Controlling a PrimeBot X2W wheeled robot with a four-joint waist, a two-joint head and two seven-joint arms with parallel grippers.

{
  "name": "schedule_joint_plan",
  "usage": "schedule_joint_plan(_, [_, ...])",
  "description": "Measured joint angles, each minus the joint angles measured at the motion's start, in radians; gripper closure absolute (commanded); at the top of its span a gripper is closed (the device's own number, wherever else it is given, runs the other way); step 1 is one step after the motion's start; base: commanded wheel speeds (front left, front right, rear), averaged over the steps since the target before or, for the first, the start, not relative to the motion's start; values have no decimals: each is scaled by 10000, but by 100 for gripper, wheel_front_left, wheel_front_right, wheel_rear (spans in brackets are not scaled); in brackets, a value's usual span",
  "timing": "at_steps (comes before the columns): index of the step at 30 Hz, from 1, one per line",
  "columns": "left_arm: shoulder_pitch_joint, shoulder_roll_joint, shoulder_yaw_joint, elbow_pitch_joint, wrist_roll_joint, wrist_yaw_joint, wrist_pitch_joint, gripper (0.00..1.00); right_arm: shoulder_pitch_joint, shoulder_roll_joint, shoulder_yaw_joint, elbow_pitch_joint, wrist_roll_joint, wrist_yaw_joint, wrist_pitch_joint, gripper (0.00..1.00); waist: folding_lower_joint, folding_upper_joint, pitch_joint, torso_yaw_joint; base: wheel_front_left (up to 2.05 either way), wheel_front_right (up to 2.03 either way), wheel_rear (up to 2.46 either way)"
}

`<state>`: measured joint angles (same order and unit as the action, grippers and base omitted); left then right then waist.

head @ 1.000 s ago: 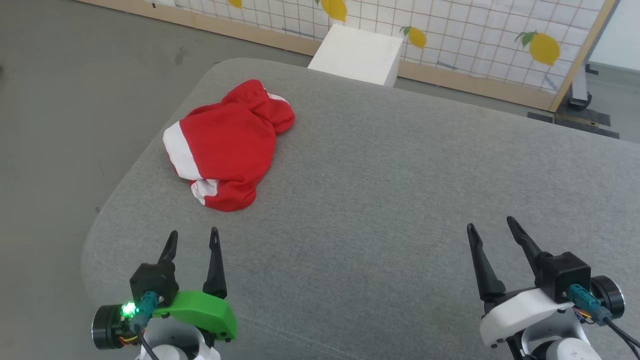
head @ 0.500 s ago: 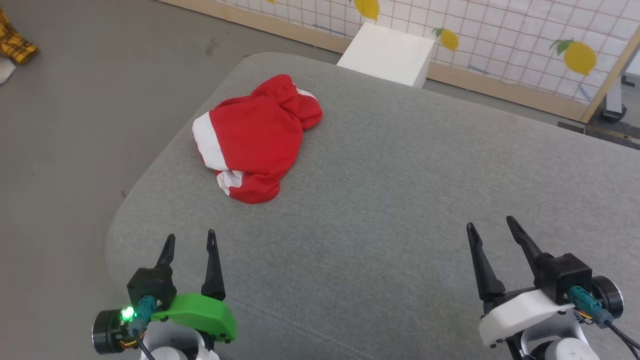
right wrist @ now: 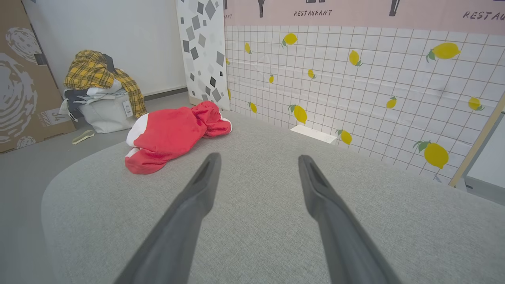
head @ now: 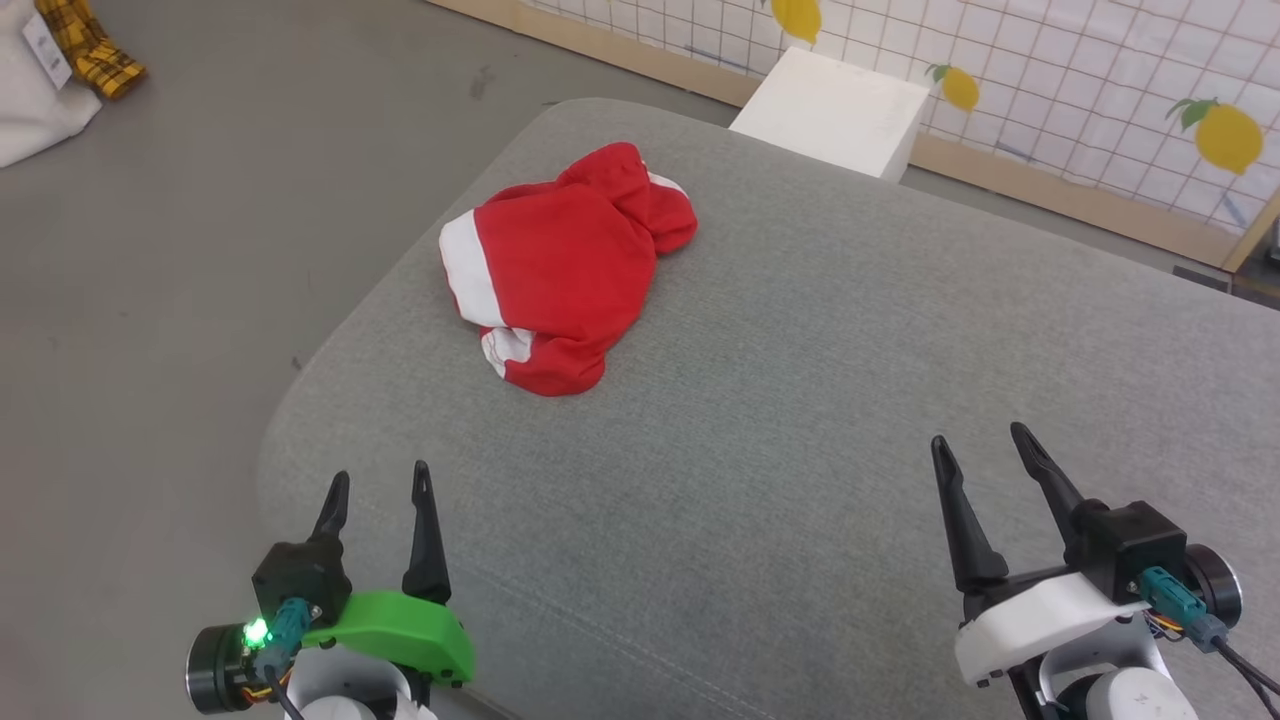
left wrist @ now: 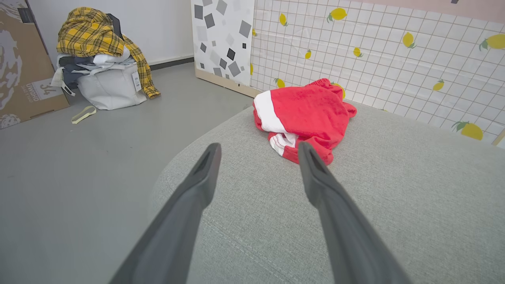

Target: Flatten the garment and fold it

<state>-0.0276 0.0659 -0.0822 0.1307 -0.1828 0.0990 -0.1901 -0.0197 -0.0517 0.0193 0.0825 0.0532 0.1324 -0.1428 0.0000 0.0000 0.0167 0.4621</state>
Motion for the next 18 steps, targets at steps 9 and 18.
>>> schedule_joint_plan(9, [-23,13,-67,167,-291,75,-201,0,-8,4,0,128,27,0,-150,0,0,0,14,389,0,0,0])
schedule_joint_plan(18, [-121,29,-161,182,-405,77,-339,0,-29,6,29,230,155,0,-265,0,0,0,9,784,0,0,0])
